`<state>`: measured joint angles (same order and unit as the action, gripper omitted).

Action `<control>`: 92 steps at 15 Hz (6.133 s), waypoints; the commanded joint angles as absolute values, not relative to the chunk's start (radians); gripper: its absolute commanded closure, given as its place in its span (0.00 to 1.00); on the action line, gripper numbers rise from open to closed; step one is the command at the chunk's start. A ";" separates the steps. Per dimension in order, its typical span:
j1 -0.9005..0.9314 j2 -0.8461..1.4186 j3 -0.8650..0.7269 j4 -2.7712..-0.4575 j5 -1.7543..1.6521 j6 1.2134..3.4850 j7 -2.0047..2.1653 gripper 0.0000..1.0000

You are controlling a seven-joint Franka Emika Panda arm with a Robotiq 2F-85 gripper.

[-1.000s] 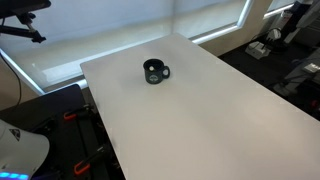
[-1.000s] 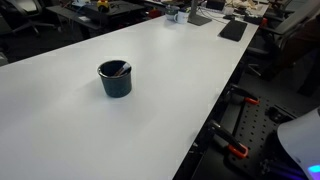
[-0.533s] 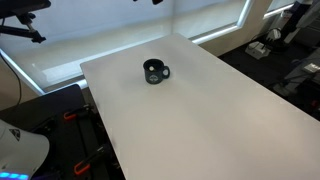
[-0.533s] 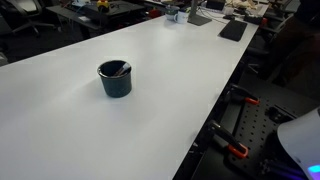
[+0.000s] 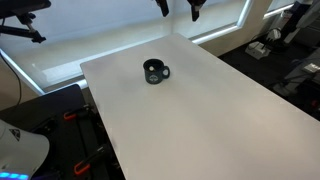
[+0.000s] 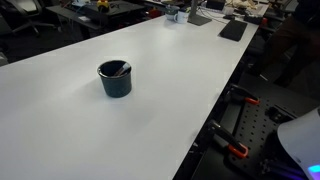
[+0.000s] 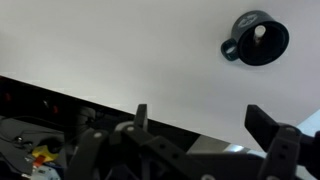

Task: Put the marker on the table

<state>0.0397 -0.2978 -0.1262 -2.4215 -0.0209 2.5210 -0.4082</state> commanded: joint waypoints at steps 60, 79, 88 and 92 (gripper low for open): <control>0.025 0.499 0.196 -1.860 0.207 2.237 -0.743 0.00; 0.024 0.495 0.256 -1.938 0.239 2.268 -0.736 0.00; 0.031 0.481 0.255 -1.951 0.242 2.263 -0.706 0.00; 0.041 0.449 0.254 -1.980 0.238 2.264 -0.671 0.00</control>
<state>0.0304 0.4955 0.2528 -1.9420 0.2408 2.2691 -0.7207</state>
